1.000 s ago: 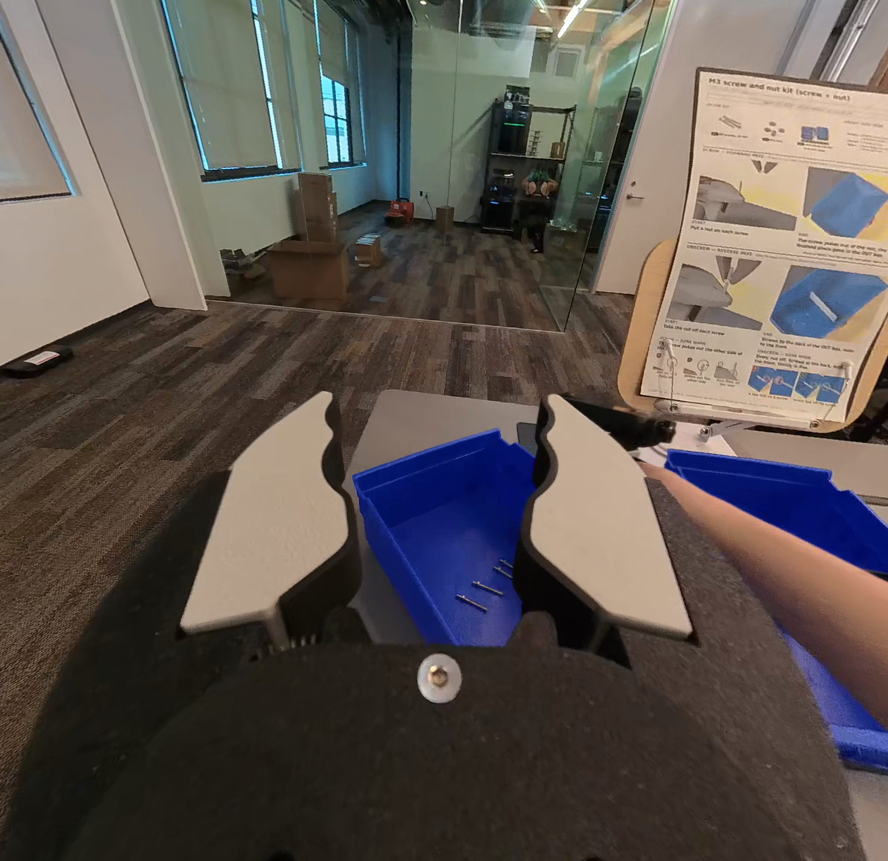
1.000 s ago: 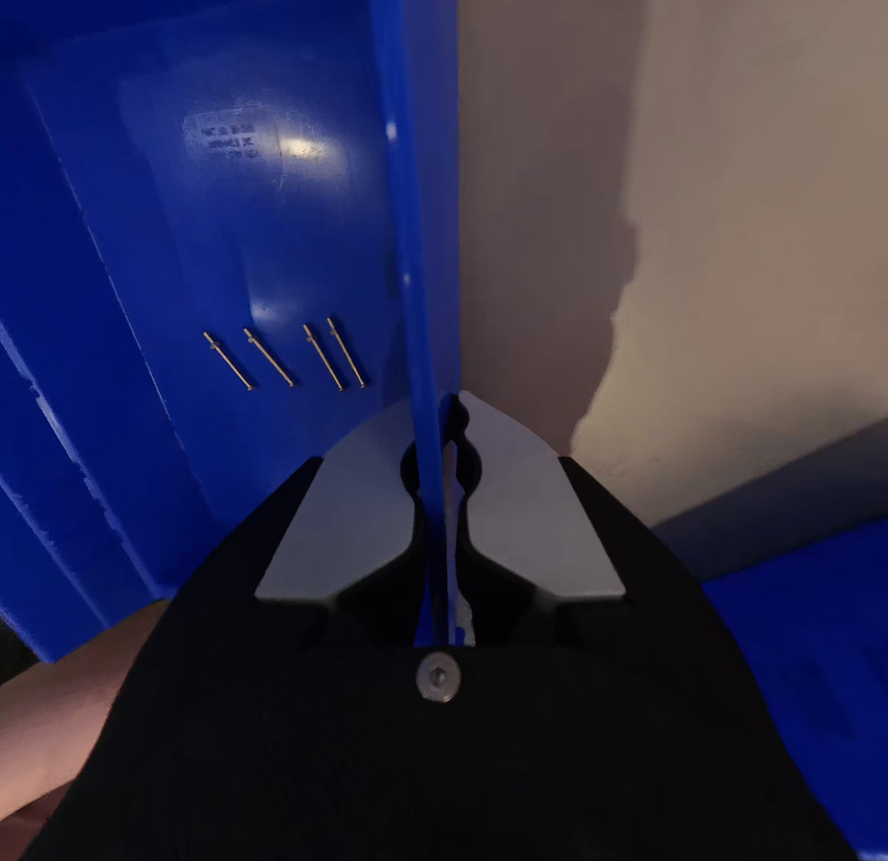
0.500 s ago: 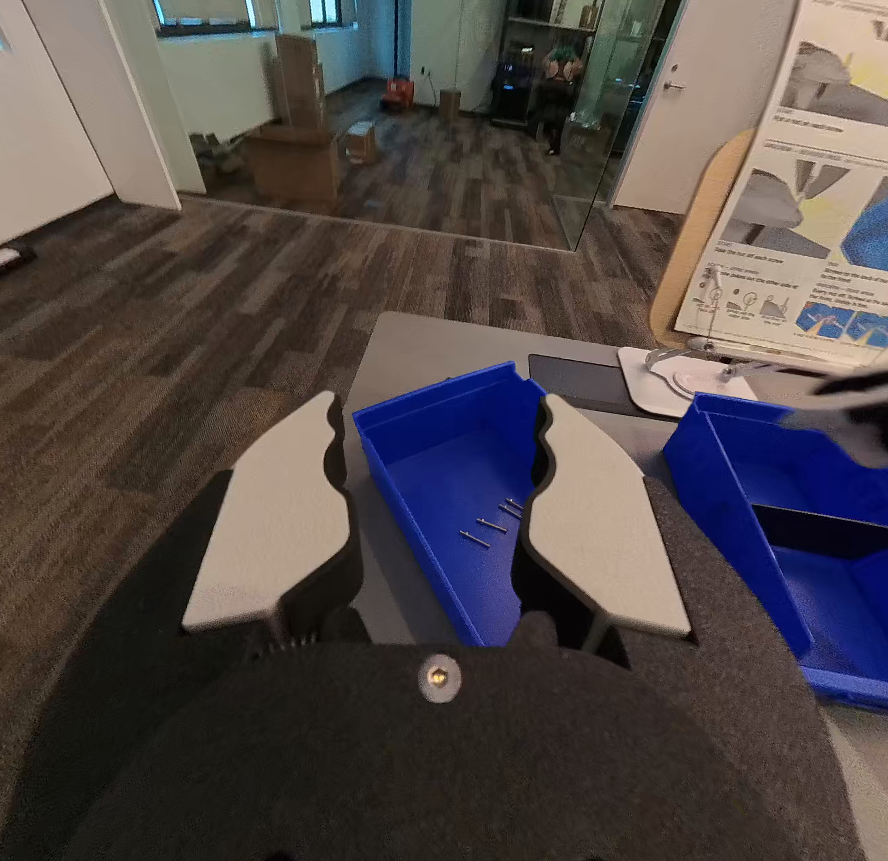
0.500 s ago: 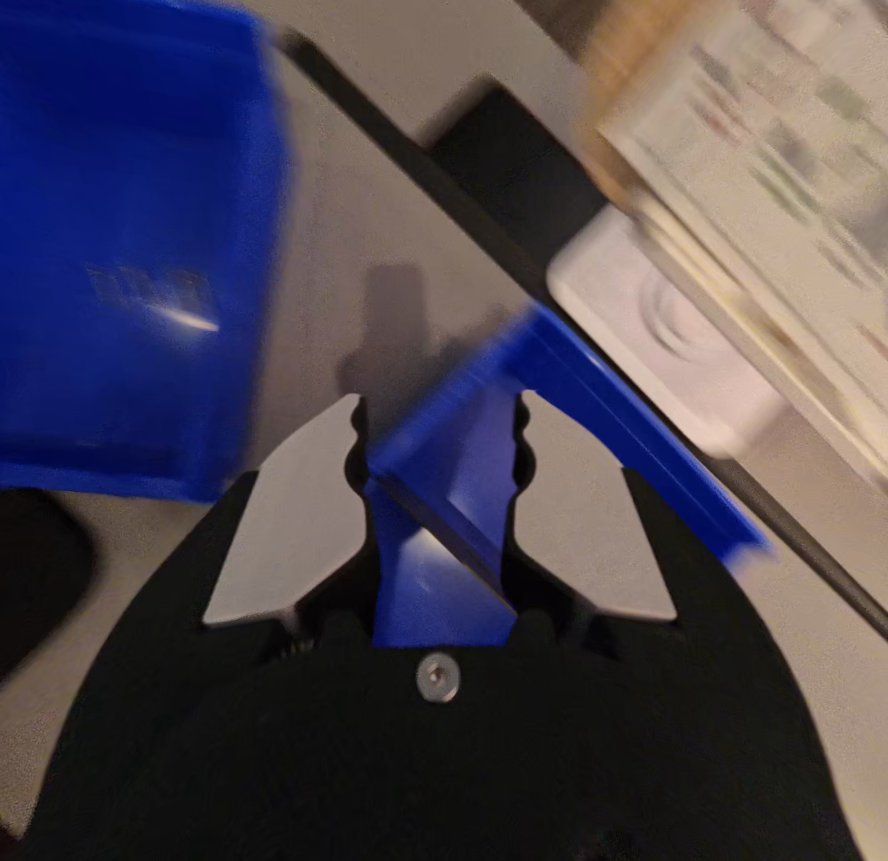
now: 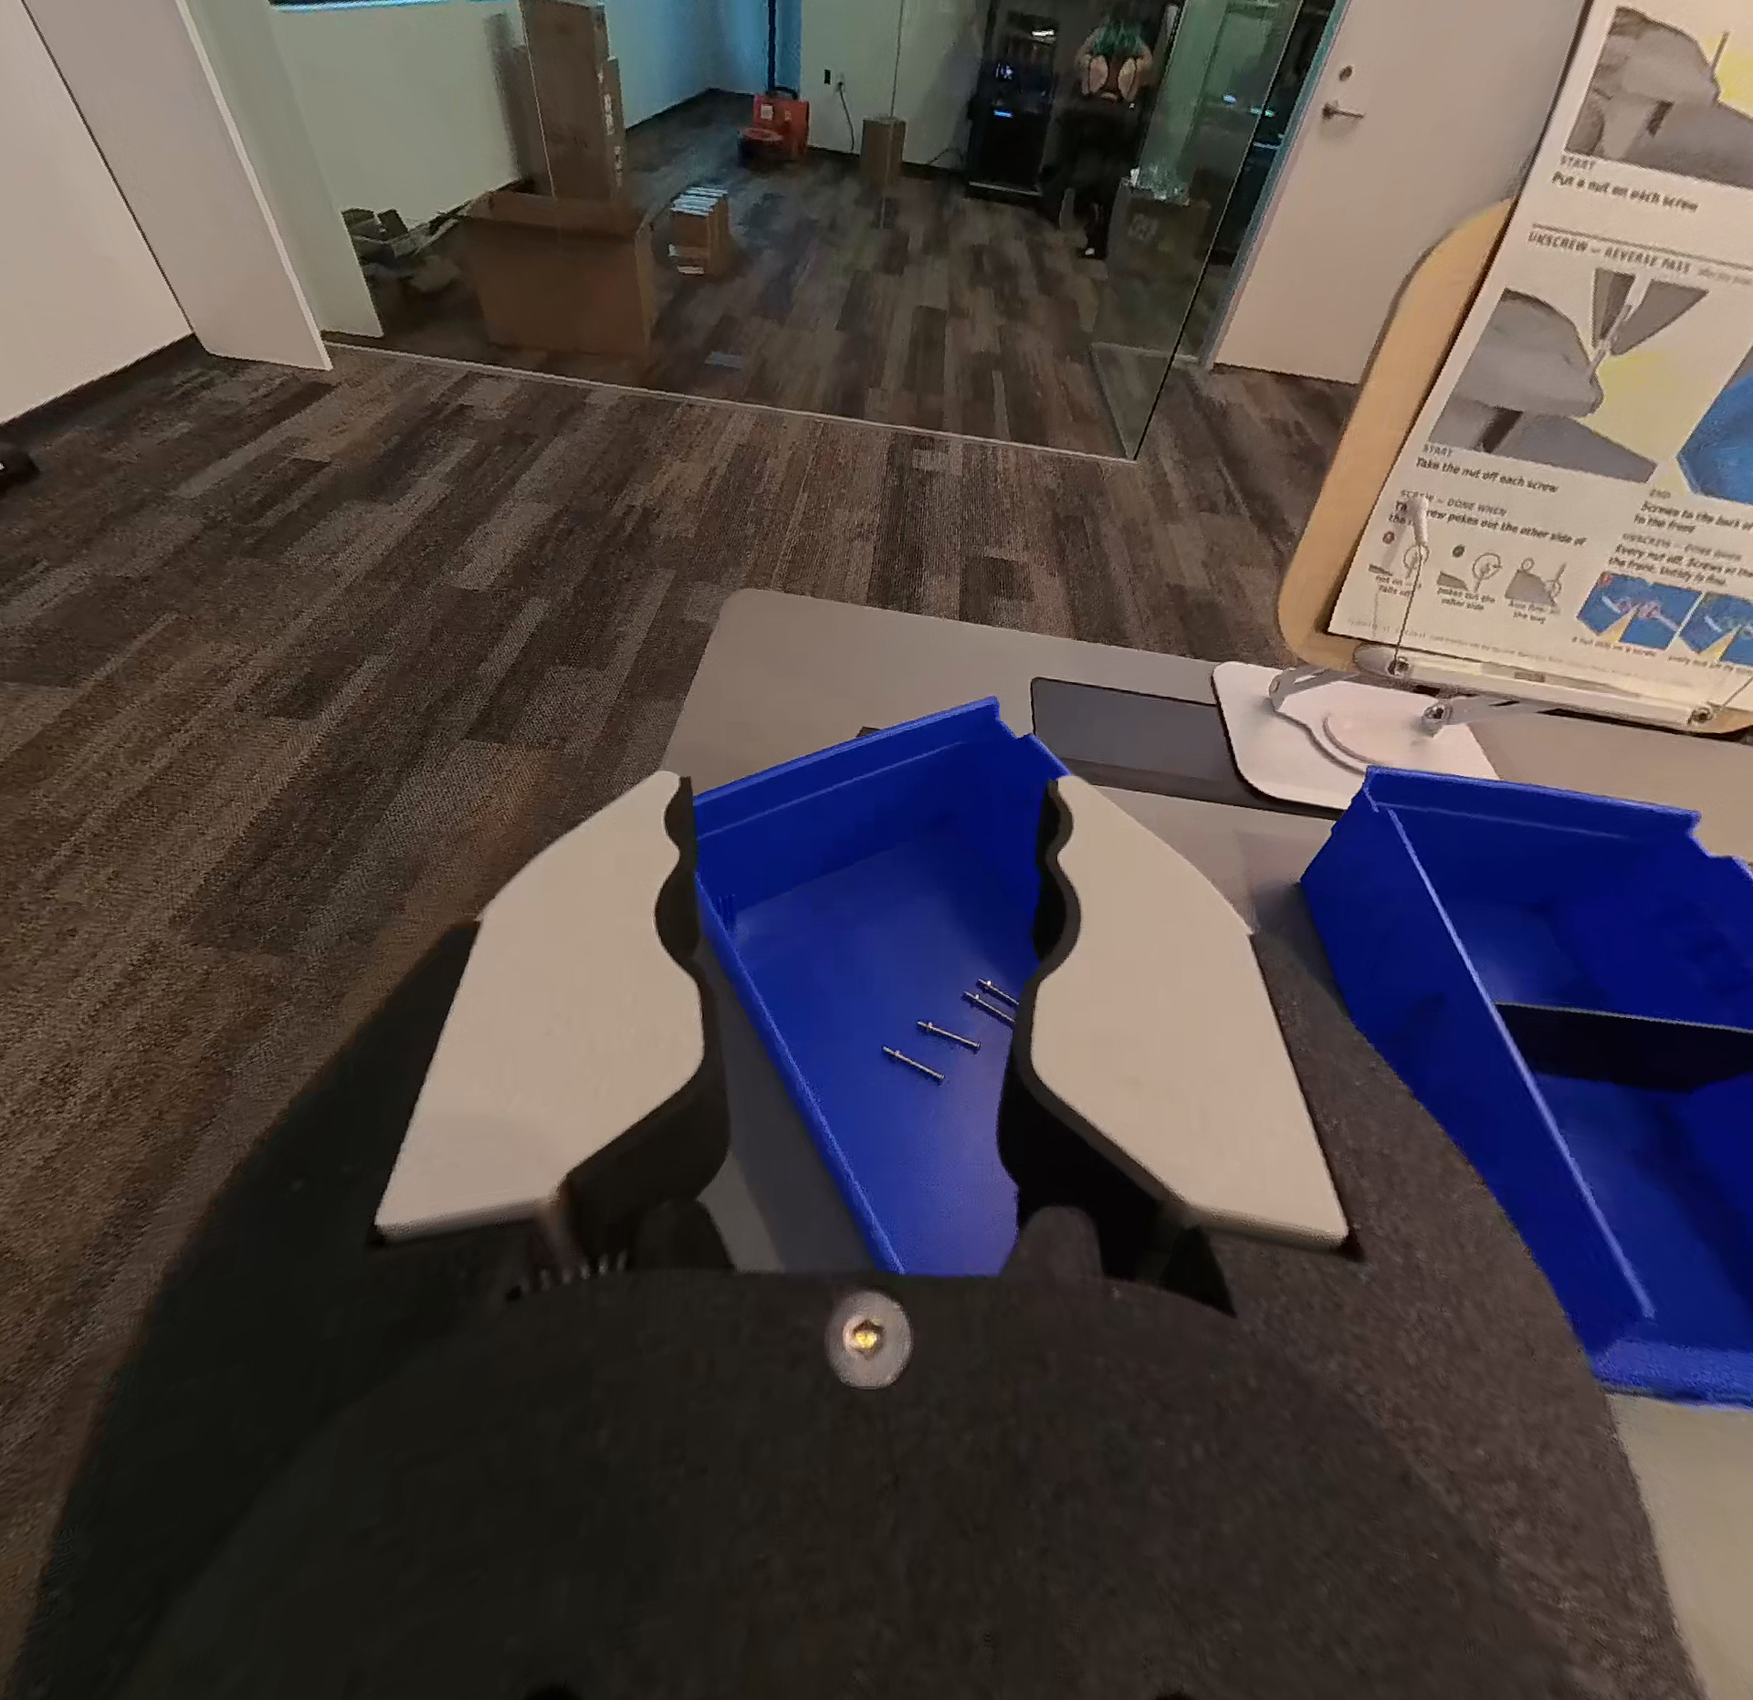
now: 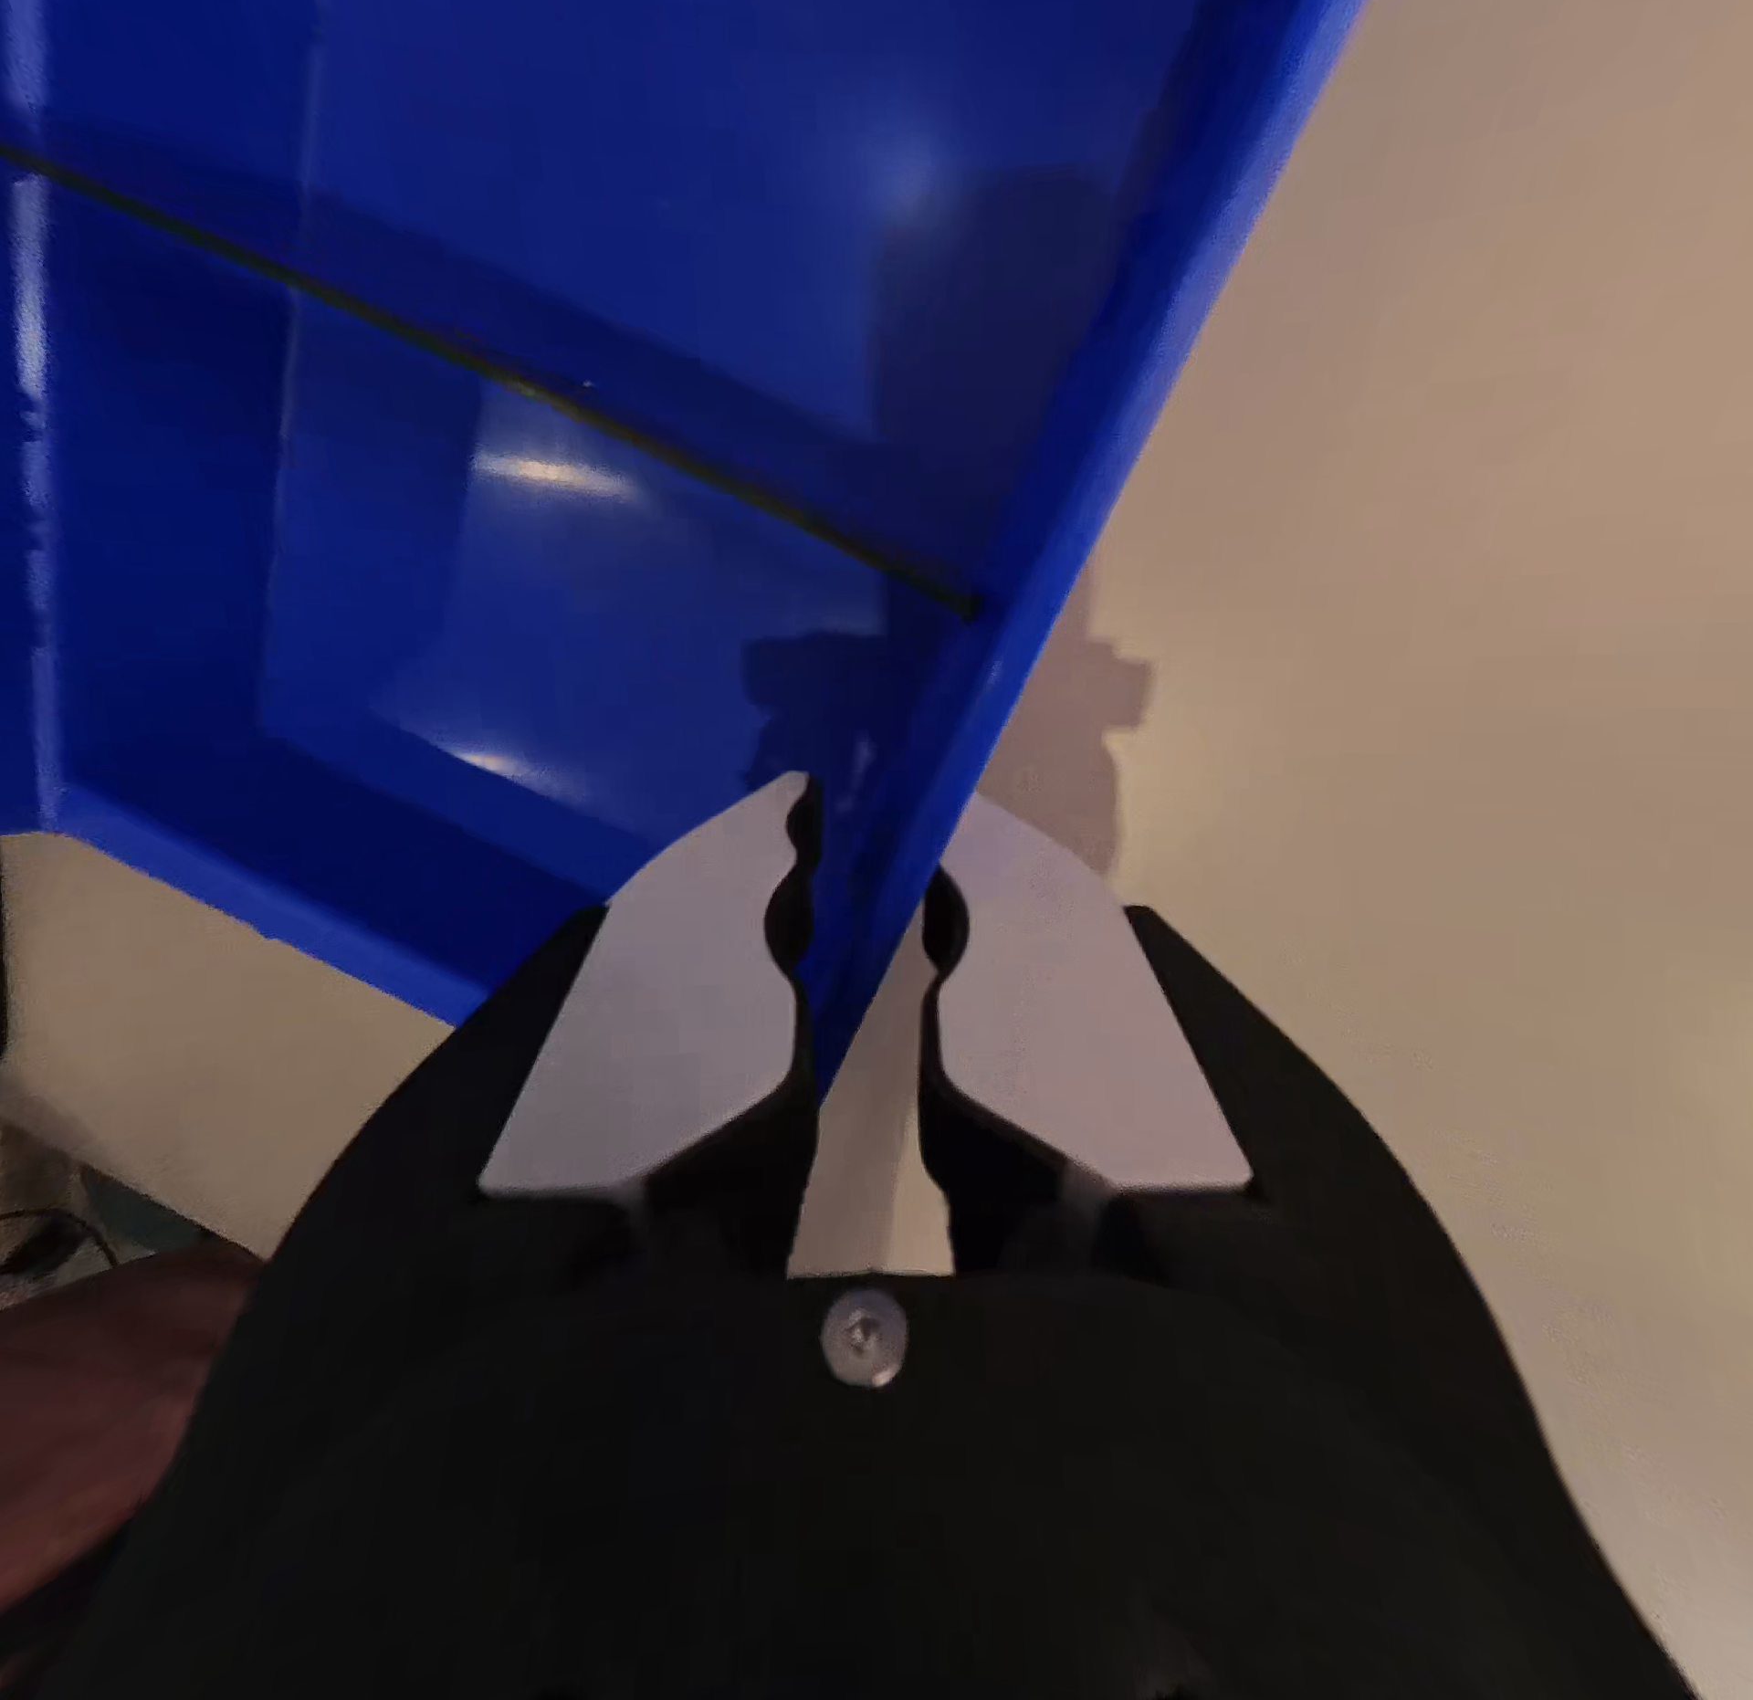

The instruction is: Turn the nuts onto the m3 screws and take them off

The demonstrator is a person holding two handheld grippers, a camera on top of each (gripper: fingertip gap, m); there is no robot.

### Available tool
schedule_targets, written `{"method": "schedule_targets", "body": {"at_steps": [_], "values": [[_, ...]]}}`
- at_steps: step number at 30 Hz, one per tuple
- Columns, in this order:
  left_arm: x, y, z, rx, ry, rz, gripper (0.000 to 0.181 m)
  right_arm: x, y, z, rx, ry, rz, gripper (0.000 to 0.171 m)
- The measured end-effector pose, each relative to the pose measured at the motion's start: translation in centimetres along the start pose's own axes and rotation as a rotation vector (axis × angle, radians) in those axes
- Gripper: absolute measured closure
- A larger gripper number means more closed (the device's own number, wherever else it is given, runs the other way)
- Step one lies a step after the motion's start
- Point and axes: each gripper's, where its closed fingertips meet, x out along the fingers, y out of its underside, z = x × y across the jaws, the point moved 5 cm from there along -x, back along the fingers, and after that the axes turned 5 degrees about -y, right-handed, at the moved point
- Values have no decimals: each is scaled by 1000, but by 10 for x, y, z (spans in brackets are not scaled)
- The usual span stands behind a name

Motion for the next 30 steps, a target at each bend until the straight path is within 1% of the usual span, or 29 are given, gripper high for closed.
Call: {"method": "schedule_targets", "body": {"at_steps": [2, 5, 8, 10, 13, 15, 19, 22, 25, 30], "values": [[-1, 0, -7, 27, 3, 2, 113, -3, -4, -14, -16, 49, 10, 161], [-2, -1, -17, 56, 11, 2, 113, -10, -8, -40, -2, 21, -13, 162], [-1, -1, -24, 66, 15, 5, 115, -21, -2, -76, 37, -4, -48, 162], [2, 0, -29, 66, 24, 12, 115, -33, 8, -105, 74, 18, -60, 163], [8, 2, -36, 78, 39, 26, 117, -52, 32, -150, 139, 66, -79, 164], [13, 3, -40, 90, 31, 36, 117, -65, 49, -178, 200, 69, -95, 163], [19, 3, -54, 131, 23, 45, 118, -86, 78, -226, 317, 107, -114, 164], [24, 6, -66, 171, 20, 61, 118, -96, 94, -245, 387, 107, -127, 164], [27, 8, -75, 200, 16, 72, 117, -101, 105, -252, 423, 90, -139, 163], [33, 12, -75, 196, -3, 99, 115, -109, 123, -264, 500, 106, -174, 163]]}}
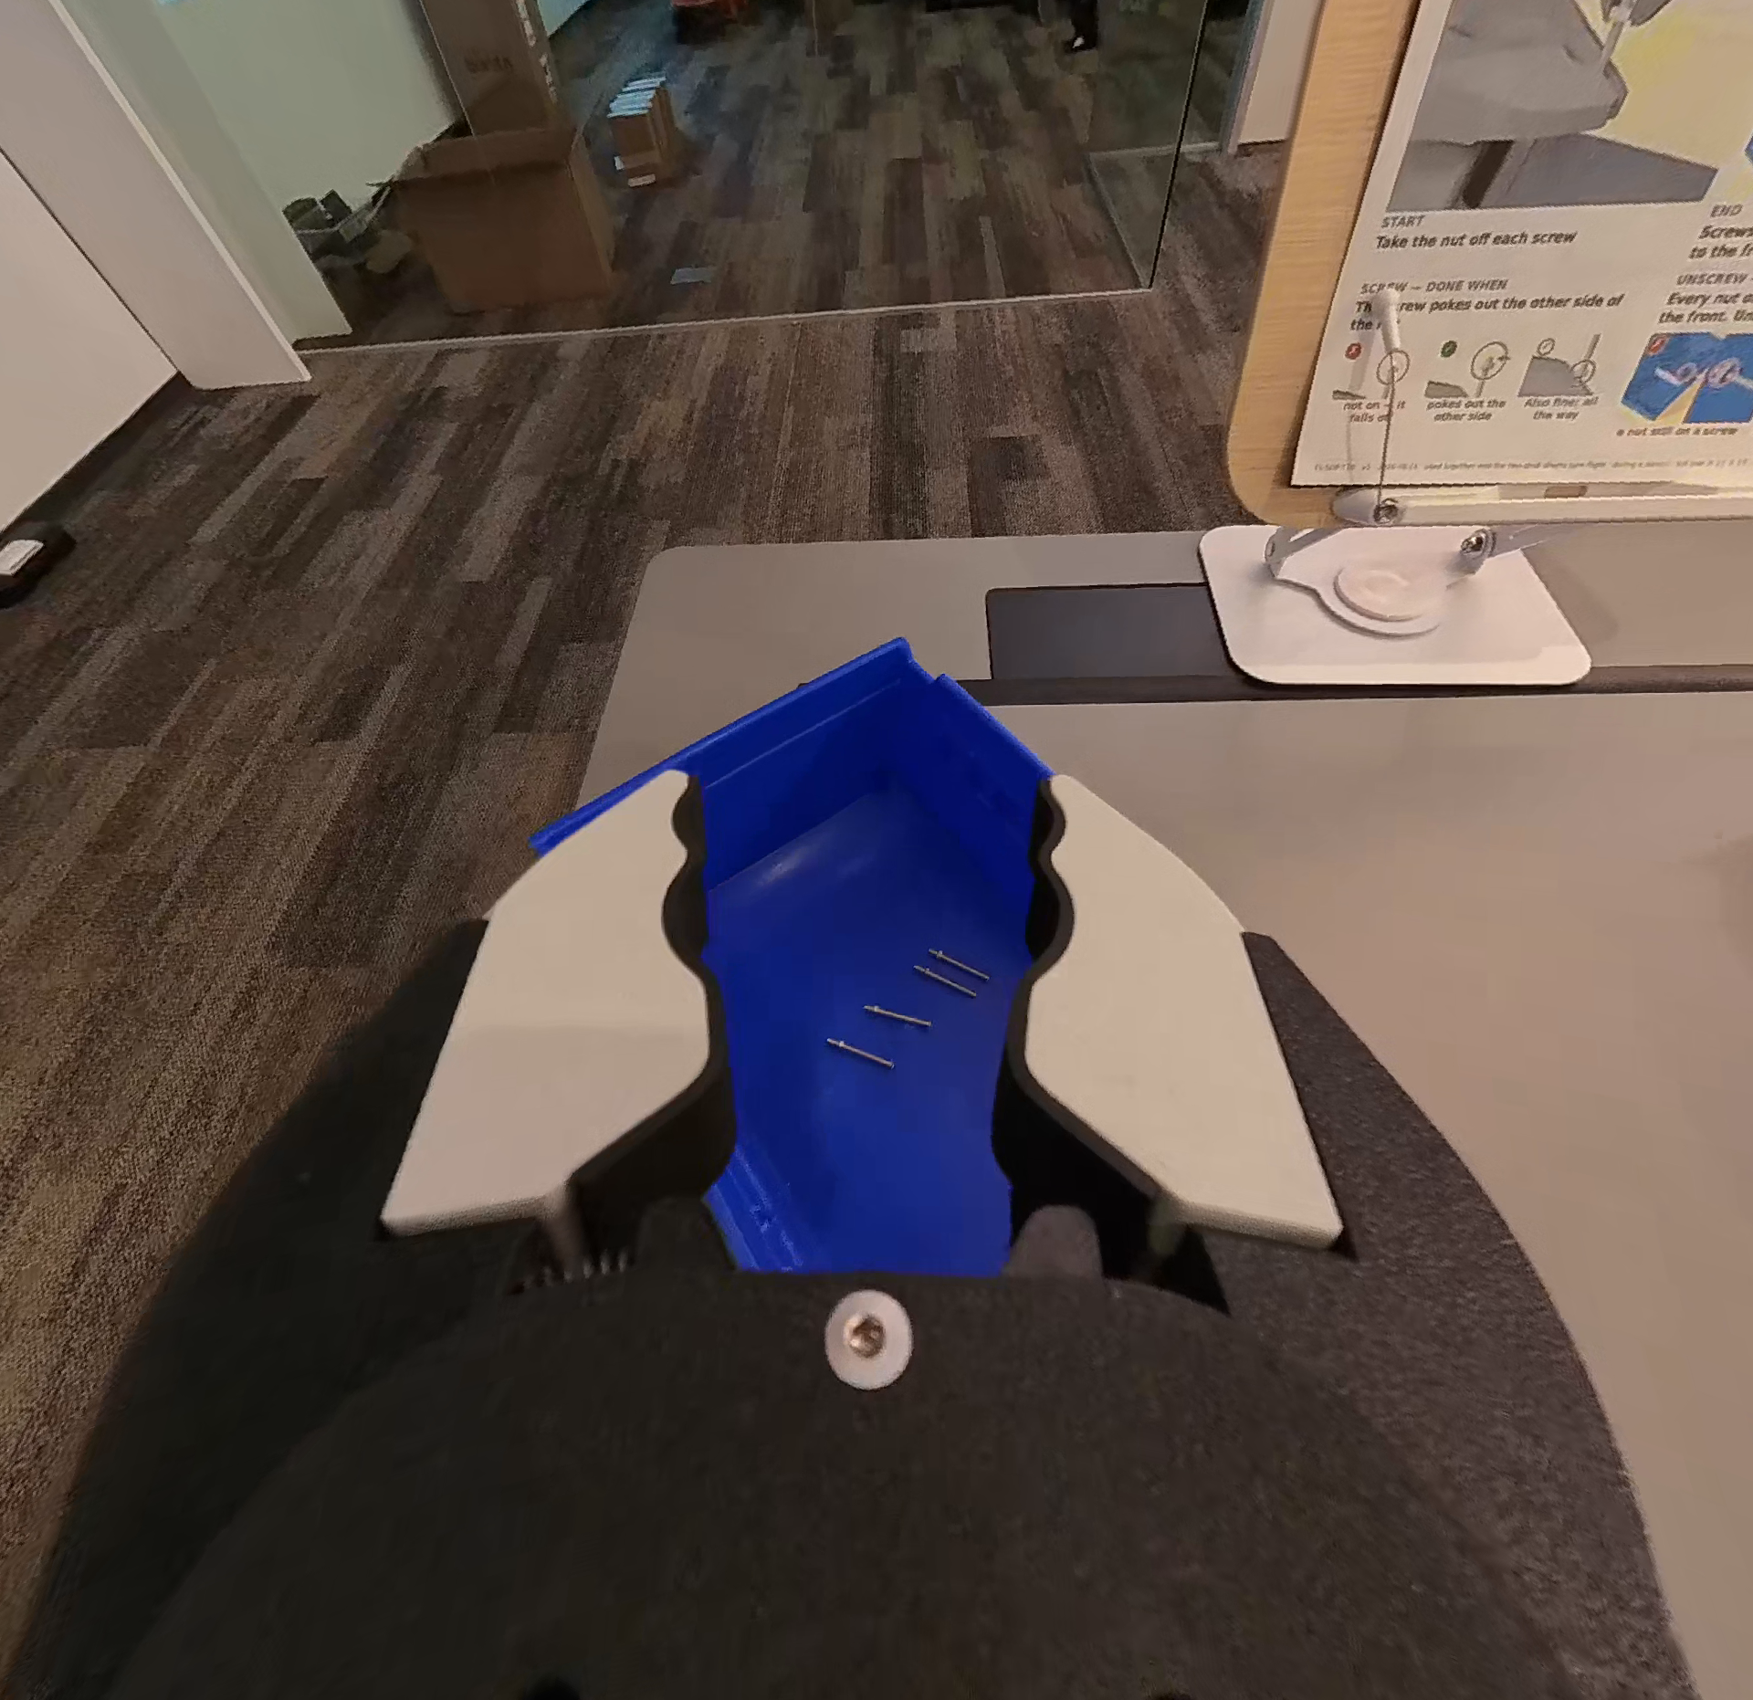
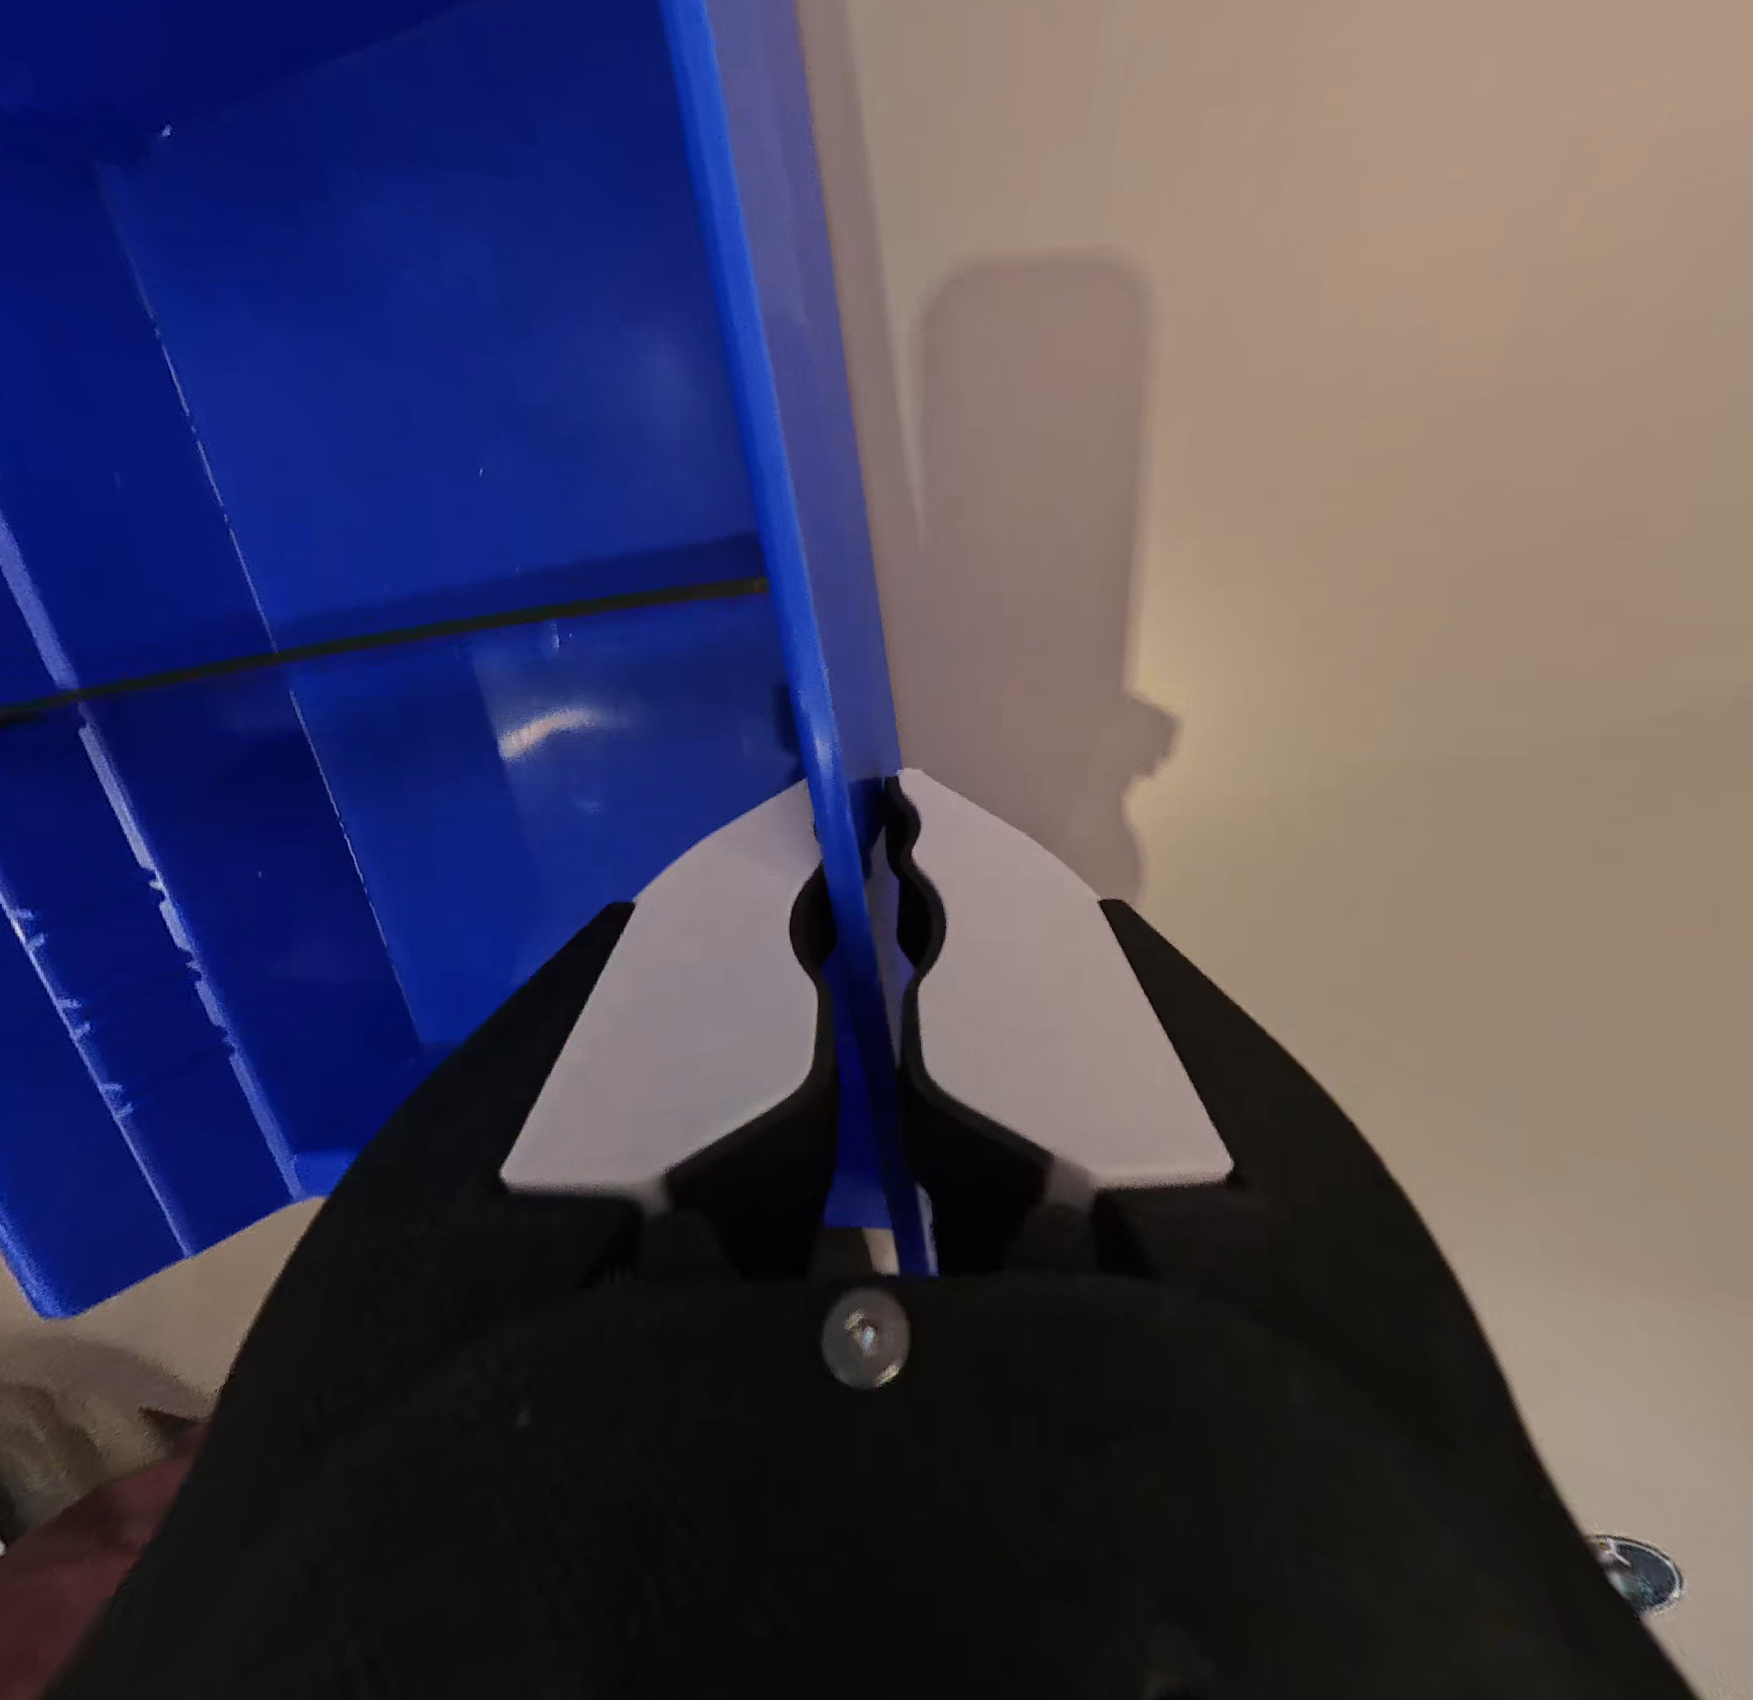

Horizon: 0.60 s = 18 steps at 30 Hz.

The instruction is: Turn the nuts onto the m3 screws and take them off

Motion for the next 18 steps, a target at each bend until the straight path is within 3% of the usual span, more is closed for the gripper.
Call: {"method": "schedule_targets", "body": {"at_steps": [4, 9, 14, 18], "values": [[8, 12, 18, -39, -46, 69, 112, -5, 0, -4, -14, -14, -70, 162], [14, 30, 31, -105, -8, 134, 113, -58, -28, 7, -120, 18, -400, 142], [14, 74, 18, -88, 46, 274, 109, -123, -56, 42, -250, -121, -625, 139], [17, 114, 22, -66, -58, 389, 104, -137, -65, 59, -308, -194, -693, 139]]}}
